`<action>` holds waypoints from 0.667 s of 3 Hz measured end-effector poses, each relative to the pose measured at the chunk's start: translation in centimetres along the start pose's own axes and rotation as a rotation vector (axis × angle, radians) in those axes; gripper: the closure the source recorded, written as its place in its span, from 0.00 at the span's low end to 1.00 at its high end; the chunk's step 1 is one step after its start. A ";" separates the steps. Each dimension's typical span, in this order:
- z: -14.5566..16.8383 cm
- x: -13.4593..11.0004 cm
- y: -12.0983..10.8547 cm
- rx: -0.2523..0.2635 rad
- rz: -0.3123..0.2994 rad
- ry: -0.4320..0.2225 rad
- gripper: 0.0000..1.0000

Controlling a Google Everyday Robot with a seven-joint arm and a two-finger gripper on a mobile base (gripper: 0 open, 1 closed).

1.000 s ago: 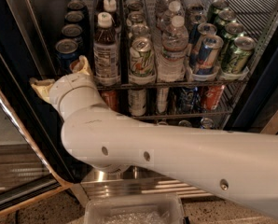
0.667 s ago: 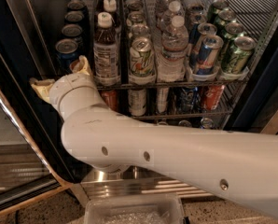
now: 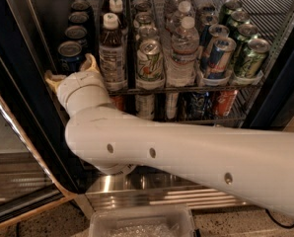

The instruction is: Pick pepsi can from top shelf of fridge

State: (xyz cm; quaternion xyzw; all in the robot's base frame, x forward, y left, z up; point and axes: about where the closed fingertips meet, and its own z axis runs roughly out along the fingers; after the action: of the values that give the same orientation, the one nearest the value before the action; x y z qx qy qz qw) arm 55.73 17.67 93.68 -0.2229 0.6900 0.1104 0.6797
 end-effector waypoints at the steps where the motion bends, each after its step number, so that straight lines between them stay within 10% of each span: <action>1: 1.7 -0.3 -2.3 0.082 -0.014 -0.018 0.37; 2: 3.0 -0.2 -4.1 0.161 -0.027 -0.029 0.40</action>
Offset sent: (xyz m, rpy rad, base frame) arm 0.0596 -0.0283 0.0032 -0.0074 -0.0711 -0.1943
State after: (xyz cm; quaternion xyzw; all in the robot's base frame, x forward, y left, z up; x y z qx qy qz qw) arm 60.29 15.49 94.33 -0.1749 0.6836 0.0487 0.7069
